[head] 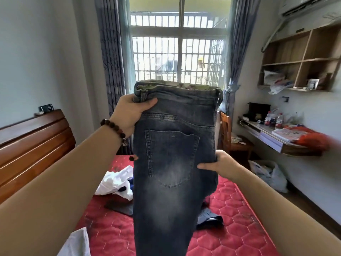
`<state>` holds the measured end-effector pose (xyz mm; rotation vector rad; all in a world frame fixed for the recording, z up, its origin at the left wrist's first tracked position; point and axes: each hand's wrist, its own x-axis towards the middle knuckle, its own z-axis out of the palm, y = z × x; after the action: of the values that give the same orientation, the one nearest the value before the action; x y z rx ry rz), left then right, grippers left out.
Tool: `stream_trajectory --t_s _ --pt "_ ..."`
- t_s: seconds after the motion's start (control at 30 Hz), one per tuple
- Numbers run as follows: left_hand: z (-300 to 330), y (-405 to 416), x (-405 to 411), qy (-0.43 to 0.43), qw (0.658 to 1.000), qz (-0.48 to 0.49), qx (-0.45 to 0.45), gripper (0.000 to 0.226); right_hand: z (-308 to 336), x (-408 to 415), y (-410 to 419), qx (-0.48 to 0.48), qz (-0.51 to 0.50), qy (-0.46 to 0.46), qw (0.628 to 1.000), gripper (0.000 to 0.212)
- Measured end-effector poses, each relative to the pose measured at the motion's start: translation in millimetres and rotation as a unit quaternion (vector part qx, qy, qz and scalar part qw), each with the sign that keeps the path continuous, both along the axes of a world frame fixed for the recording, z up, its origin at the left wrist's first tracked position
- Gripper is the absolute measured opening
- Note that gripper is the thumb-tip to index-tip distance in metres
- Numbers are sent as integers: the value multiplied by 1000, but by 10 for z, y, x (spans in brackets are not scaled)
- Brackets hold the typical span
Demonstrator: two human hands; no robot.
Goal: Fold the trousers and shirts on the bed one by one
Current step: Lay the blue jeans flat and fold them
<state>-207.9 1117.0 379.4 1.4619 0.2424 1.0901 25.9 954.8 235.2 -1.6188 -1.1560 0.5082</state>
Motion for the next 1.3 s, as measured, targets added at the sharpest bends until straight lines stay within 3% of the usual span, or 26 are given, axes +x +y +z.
stream_trajectory --t_s 0.1,0.17,0.37,0.5,0.57,0.73,0.83,0.93,1.03,1.2,1.3 --pt "17 -63 -73 -10 1000 13 -18 10 -143 48 -131 60 -64 38 995 31" --pt "49 -166 -141 -11 1000 16 -24 11 -299 -7 -192 53 -46 58 996 17" --pt "98 -647 -462 -12 998 63 -20 16 -451 -165 -661 62 29 63 996 40" --pt "72 -1148 -711 -33 995 96 -20 12 -470 -325 -1132 67 63 78 993 18" --pt "43 -1393 -818 -36 994 104 -17 13 -467 -399 -1394 45 85 91 991 11" --pt "-83 -1856 -995 -37 994 93 -32 17 -229 -531 -1832 -62 169 17 984 22" --pt "-254 -2051 -1004 -13 997 77 -27 16 176 -810 -1873 36 241 145 959 49" --pt "-467 -2129 -1043 20 995 94 -8 12 450 -1111 -1766 160 194 191 949 35" --pt "-638 -2041 -1231 65 991 116 27 12 381 -1270 -1643 190 139 176 956 14" --pt "-889 -1909 -1617 203 947 202 148 15 93 -1418 -1443 148 153 155 965 18" --pt "-1117 -1779 -1684 195 913 304 190 19 -41 -1558 -1228 152 110 80 979 8"
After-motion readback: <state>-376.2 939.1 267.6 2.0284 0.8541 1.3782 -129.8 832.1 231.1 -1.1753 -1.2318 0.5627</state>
